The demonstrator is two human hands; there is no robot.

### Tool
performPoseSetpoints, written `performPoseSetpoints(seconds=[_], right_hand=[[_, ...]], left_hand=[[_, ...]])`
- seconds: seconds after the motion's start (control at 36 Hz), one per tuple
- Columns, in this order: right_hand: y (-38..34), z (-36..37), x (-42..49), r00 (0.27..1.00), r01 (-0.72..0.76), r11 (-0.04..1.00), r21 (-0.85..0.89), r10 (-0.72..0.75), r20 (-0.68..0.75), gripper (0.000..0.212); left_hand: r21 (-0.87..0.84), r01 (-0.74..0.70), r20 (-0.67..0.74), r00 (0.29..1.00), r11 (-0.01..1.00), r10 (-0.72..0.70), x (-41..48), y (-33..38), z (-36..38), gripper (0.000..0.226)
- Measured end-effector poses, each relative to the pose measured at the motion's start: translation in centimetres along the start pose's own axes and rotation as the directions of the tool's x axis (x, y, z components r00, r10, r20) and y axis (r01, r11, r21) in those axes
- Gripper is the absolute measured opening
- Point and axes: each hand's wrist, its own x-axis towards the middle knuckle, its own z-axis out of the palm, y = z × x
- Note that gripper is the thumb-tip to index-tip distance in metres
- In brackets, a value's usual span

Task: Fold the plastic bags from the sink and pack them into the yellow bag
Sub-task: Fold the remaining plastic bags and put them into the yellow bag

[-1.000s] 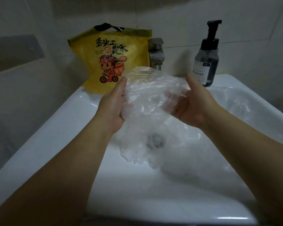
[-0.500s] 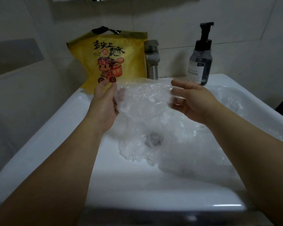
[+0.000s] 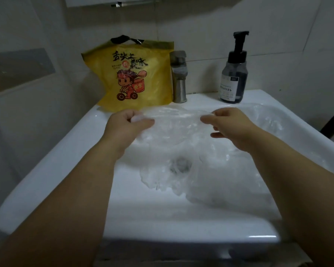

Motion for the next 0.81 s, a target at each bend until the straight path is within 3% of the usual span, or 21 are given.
performPoseSetpoints(seconds=[0.06, 0.11, 0.17, 0.25, 0.33, 0.44, 0.47, 0.53, 0.58, 0.61, 0.67, 0.75, 0.81], right_hand=[[-0.2, 0.0, 0.2, 0.998, -0.04, 0.993, 0.113, 0.034, 0.05, 0.029], [-0.6, 0.2, 0.1, 0.992, -0.066, 0.957, 0.284, 0.033, 0.119, 0.019], [-0.9, 0.4, -0.1, 0.988, -0.06, 0.899, 0.433, -0.008, 0.153, 0.008], [-1.1, 0.6, -0.2, 0.993, 0.008, 0.896, 0.444, -0.06, 0.103, 0.007], [-1.0, 0.6, -0.1, 0.997, 0.053, 0.924, 0.378, -0.069, 0.028, 0.009], [-1.0, 0.9, 0.0, 0.998, 0.055, 0.914, 0.401, -0.054, -0.015, 0.009], [-1.0, 1.0, 0.0, 0.999, 0.054, 0.909, 0.413, -0.05, -0.021, 0.009], [-1.1, 1.0, 0.0, 0.999, 0.047, 0.901, 0.431, -0.035, -0.036, 0.009], [-1.2, 1.2, -0.1, 0.999, 0.034, 0.893, 0.448, -0.019, -0.038, 0.009], [-1.2, 1.3, -0.1, 0.999, 0.028, 0.892, 0.451, -0.014, -0.034, 0.01], [-1.1, 1.4, -0.1, 1.0, 0.018, 0.897, 0.443, -0.009, -0.023, 0.014], [-1.1, 1.0, -0.1, 1.0, -0.001, 0.896, 0.444, -0.001, 0.004, 0.011], [-1.3, 0.3, -0.2, 0.998, -0.038, 0.89, 0.455, 0.014, 0.055, 0.006]], left_hand=[[-0.241, 0.113, 0.082, 0.992, 0.964, -0.096, 0.4, 0.5, -0.3, 0.011], [-0.472, 0.22, 0.174, 0.973, 0.854, -0.154, 0.7, 1.1, -0.4, 0.021], [-0.539, 0.246, 0.197, 0.967, 0.806, -0.164, 0.8, 1.3, -0.1, 0.027], [-0.441, 0.197, 0.1, 0.98, 0.876, -0.169, 0.7, 1.0, 0.3, 0.025], [-0.246, 0.088, 0.007, 0.996, 0.965, -0.088, 0.4, 0.8, 0.6, 0.014], [0.014, -0.019, -0.087, 0.996, 1.0, 0.02, 0.1, 0.5, 0.6, 0.024], [0.01, -0.001, -0.072, 0.997, 1.0, 0.001, 0.2, 0.5, 0.5, 0.026], [-0.172, 0.158, 0.046, 0.987, 0.972, -0.153, 0.3, 0.9, 0.5, 0.033], [-0.416, 0.387, 0.241, 0.919, 0.823, -0.311, 0.1, 1.5, 0.2, 0.044], [-0.459, 0.45, 0.322, 0.888, 0.766, -0.329, 0.0, 1.7, 0.1, 0.05], [-0.417, 0.499, 0.448, 0.84, 0.76, -0.305, -0.4, 1.7, 0.2, 0.054], [-0.348, 0.42, 0.407, 0.873, 0.838, -0.269, -0.5, 1.7, 0.4, 0.015], [-0.36, 0.401, 0.318, 0.901, 0.842, -0.293, 0.0, 1.6, 0.0, 0.01]])
